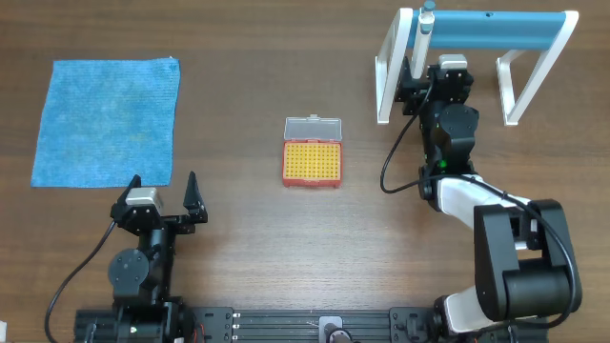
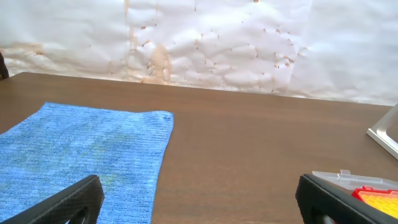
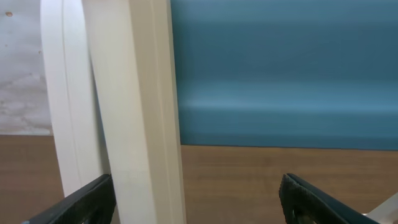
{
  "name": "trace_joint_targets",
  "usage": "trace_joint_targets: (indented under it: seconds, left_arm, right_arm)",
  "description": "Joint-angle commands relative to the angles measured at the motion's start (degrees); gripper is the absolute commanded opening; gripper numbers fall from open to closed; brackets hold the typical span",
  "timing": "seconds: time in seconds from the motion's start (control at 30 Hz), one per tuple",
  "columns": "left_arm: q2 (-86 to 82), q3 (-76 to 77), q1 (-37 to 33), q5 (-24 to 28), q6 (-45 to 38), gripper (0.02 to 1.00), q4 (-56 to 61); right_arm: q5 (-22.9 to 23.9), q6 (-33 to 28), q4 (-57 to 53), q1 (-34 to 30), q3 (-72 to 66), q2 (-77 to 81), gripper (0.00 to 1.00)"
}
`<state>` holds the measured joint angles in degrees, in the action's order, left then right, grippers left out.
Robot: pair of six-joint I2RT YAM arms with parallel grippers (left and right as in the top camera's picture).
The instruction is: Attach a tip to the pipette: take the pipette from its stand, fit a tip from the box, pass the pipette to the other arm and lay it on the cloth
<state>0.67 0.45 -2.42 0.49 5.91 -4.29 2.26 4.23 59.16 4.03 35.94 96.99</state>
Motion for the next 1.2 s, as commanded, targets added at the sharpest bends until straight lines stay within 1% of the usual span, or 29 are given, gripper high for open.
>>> trace_joint_targets:
  seconds: [0.03, 0.4, 0.43, 0.47, 0.87, 1.0, 1.13, 1.2]
  left_arm:
    - [-0.35, -0.13, 0.20, 0.35, 0.28, 0.996, -0.31]
    - [-0.35, -0.13, 0.20, 0.35, 0.28, 0.996, -0.31]
    - [-0.35, -0.13, 0.20, 0.35, 0.28, 0.996, -0.31]
    - [-0.35, -0.13, 0.20, 0.35, 0.28, 0.996, -0.31]
    - [-0.35, -0.13, 0.20, 0.35, 0.28, 0.996, -0.31]
    - [-0.35, -0.13, 0.20, 0.35, 0.28, 0.998, -0.31]
    - [-0.35, -0.13, 0.20, 0.35, 0.28, 0.996, -0.31]
    - [-0.35, -0.13, 0.20, 0.35, 0.28, 0.998, -0.31]
  right_arm:
    - [0.15, -1.62, 0.15, -1.20, 2.51, 1.75, 0.844]
    - [0.07, -1.70, 0.13, -1.22, 5.27, 4.74, 0.840]
    - [0.07, -1.70, 0.13, -1.22, 5.27, 4.74, 0.297]
    - [0.07, -1.70, 0.13, -1.22, 5.27, 4.74, 0.086]
    - [0.09, -1.73, 0.37, -1.22, 5.27, 2.45, 0.082]
    - [0.09, -1.73, 3.13, -1.22, 5.27, 2.43, 0.082]
    - [0.07, -1.73, 3.10, -1.20, 5.27, 2.43, 0.082]
    - [0.07, -1.73, 3.08, -0.33, 5.20, 2.10, 0.080]
